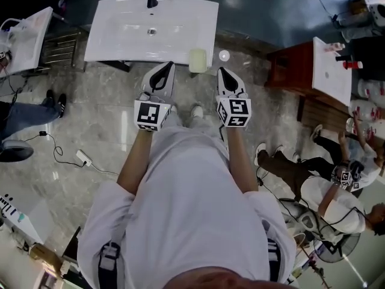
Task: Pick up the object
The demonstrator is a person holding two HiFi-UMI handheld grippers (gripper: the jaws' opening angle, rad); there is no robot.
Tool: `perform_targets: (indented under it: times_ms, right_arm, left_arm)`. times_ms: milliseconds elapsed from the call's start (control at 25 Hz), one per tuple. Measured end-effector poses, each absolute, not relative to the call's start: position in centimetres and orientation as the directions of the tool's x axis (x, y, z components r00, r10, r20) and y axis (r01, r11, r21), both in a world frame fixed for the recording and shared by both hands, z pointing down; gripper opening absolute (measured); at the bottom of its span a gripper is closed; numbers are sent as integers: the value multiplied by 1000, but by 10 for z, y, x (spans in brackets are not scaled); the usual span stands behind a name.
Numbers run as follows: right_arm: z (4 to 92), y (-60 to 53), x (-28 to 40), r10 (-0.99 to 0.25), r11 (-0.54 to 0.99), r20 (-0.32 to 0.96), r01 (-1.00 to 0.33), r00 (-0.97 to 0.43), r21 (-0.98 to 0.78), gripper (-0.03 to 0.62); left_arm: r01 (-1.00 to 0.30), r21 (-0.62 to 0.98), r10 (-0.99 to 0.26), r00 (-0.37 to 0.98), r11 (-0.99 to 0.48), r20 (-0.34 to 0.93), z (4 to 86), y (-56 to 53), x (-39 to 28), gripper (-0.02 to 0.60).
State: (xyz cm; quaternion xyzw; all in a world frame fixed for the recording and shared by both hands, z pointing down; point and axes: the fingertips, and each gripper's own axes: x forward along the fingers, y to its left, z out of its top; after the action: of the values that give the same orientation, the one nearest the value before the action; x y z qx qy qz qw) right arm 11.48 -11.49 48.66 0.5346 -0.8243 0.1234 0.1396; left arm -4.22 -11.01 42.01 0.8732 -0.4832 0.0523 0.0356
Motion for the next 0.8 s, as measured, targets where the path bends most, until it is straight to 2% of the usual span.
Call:
perform_targets:
  times_ms: [120,160,240,280,400,560,640,800]
  right_arm:
    - [512,-132,122,-837,372,412,-927,-360,-55,5]
    - [519,-137,122,-832,366,425,-928,-357,-63,23]
    - [531,-146,120,-823,357,441,-930,-358,-88,138]
    - [535,-150,117,-819,355,447,-930,-359,-95,226]
    - [546,-162,106,-817,348,455,-932,-354,-101,411]
    - [566,-176,90,-815,296,482,-946,-322,-131,553]
    - [584,-181,80,-797,275,514,-948,-317,-157,592]
    - [639,-190,63,-726,242,624,-956,-291,-164,592]
  left_arm:
    - [-851,8,-842,521,-525,143,427,-118,-38,-2]
    - [-852,8,-842,518,-523,148,428,-120,-38,-2]
    - [-855,8,-844,513,-518,159,430,-123,-38,-2]
    - [-857,6,-844,509,-516,166,431,-125,-39,-2]
    - [-861,-1,-847,499,-508,186,435,-127,-48,-2]
    - [-870,8,-848,483,-493,219,443,-128,-65,-2]
    - [-874,12,-848,475,-486,234,447,-127,-73,-2]
    - [-882,21,-845,458,-471,278,461,-120,-88,-2]
